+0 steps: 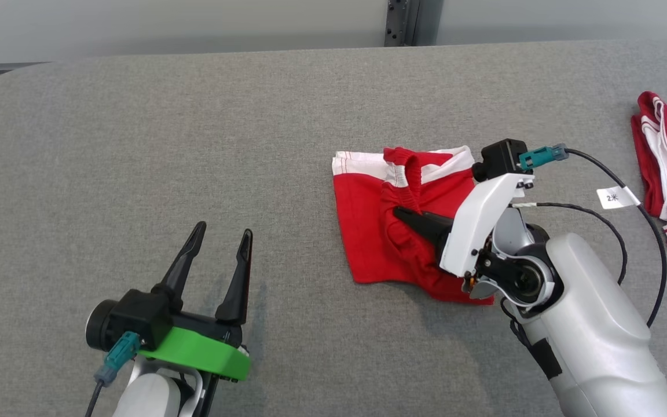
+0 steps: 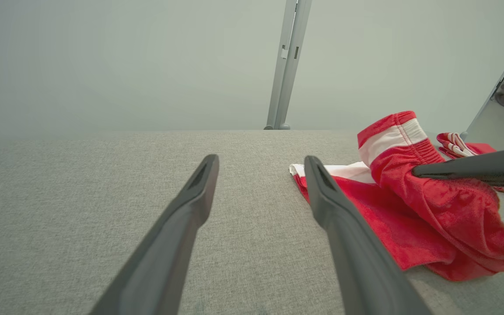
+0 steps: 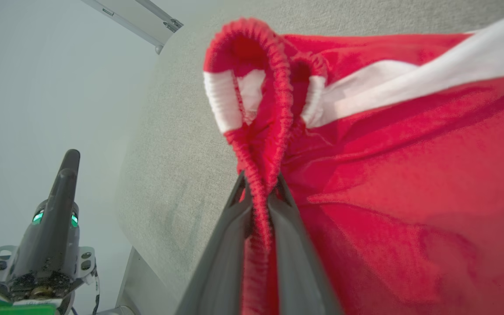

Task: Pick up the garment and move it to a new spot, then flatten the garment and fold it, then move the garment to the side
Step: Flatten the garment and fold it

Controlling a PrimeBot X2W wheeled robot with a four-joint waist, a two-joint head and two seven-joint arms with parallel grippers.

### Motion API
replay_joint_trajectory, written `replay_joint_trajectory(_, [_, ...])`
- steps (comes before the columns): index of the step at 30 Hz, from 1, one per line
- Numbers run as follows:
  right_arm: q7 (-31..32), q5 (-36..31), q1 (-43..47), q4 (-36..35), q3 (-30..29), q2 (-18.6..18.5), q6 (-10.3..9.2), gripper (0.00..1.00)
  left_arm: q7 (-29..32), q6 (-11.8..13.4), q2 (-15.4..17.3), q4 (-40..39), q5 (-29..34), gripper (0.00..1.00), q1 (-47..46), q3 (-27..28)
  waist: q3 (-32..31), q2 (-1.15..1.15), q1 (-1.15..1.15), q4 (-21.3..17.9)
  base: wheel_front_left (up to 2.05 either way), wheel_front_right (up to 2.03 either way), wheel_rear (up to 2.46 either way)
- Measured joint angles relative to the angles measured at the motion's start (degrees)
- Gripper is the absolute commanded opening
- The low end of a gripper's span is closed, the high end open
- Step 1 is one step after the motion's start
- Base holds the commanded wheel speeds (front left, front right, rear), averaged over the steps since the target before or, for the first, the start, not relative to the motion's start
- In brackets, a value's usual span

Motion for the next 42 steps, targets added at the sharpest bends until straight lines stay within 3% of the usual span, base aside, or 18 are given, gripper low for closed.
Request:
replay_joint_trajectory(7, [-4.97, -3.88, -4.24, 10.31, -0.59, 1.80, 0.00, 0.00, 0.00, 0.00, -0.60, 0.31, -0.42, 1.00, -0.38, -0.70, 0.47, 0.00, 0.00, 1.91, 0.00, 0.00, 0.00])
replay_joint_trajectory(8, [-5.57, -4.46, -4.91, 11.63, -0.64, 1.92, 0.00, 0.06, 0.00, 0.00, -0.67, 0.34, -0.43, 1.00, -0.39, -0.68, 0.52, 0.00, 0.00, 2.20, 0.00, 0.00, 0.00])
replay_joint_trajectory(9, [-6.12, -4.79, -5.45, 12.70, -0.76, 2.07, 0.00, 0.36, 0.00, 0.00, -0.70, 0.38, -0.48, 1.00, -0.39, -0.65, 0.56, 0.00, 0.00, 2.46, 0.00, 0.00, 0.00])
replay_joint_trajectory(10, [-6.53, -5.02, -5.93, 13.48, -0.76, 2.22, 0.00, 1.00, 0.00, 0.00, -0.76, 0.41, -0.48, 1.00, -0.39, -0.64, 0.59, 0.00, 0.00, 2.66, 0.00, 0.00, 0.00])
replay_joint_trajectory(15, [-7.77, -2.24, -7.66, 14.97, -0.69, 2.67, 0.00, 1.00, 0.00, 0.00, -1.01, 0.54, -0.48, 1.00, -0.38, -0.54, 0.39, 0.00, 0.00, 3.14, 0.00, 0.00, 0.00])
replay_joint_trajectory(22, [-11.72, 4.14, -9.05, 11.91, 0.74, 2.82, 0.00, 1.00, 0.00, 0.00, -1.25, 0.47, -0.48, 1.00, -0.37, -0.62, 0.06, 0.00, 0.00, 2.50, 0.00, 0.00, 0.00])
replay_joint_trajectory(24, [-14.34, 2.75, -9.44, 10.60, 1.00, 2.43, 0.00, 1.00, 0.00, 0.00, -1.23, 0.38, -0.47, 1.00, -0.37, -0.64, 0.03, 0.00, 0.00, 2.15, 0.00, 0.00, 0.00])
replay_joint_trajectory(31, [-27.08, -7.71, -9.43, 7.13, 2.53, -4.20, 0.00, 1.00, 0.01, 0.00, -1.11, -0.07, 0.00, 1.00, -0.33, -0.55, -0.16, 0.00, 0.00, 0.61, 0.00, 0.00, 0.00])
replay_joint_trajectory(38, [-33.65, -12.20, -6.38, 7.50, 2.99, -6.05, 0.00, 1.00, 0.00, 0.00, -0.96, -0.31, 0.38, 1.00, -0.15, -0.59, -0.56, 0.00, 0.00, -1.08, 0.00, 0.00, 0.00])
replay_joint_trajectory(39, [-34.40, -13.02, -5.91, 7.53, 3.48, -6.15, 0.00, 0.80, 0.00, 0.00, -0.93, -0.40, 0.38, 1.00, -0.05, -0.59, -0.62, 0.00, 0.00, -1.25, 0.00, 0.00, 0.00])
replay_joint_trajectory(40, [-35.08, -13.54, -5.41, 7.60, 4.10, -6.15, 0.00, 0.41, 0.00, 0.00, -0.91, -0.43, 0.38, 1.00, 0.02, -0.63, -0.66, 0.00, 0.00, -1.38, 0.00, 0.00, 0.00])
replay_joint_trajectory(41, [-35.61, -13.99, -4.74, 7.81, 4.85, -6.08, 0.00, 0.24, 0.00, 0.00, -0.91, -0.47, 0.38, 1.00, 0.05, -0.67, -0.73, 0.00, 0.00, -1.44, 0.00, 0.00, 0.00])
replay_joint_trajectory(42, [-35.75, -14.39, -4.04, 8.22, 5.78, -5.90, 0.00, 0.00, 0.00, 0.00, -0.90, -0.49, 0.38, 1.00, 0.11, -0.73, -0.79, 0.00, 0.00, -1.44, 0.00, 0.00, 0.00])
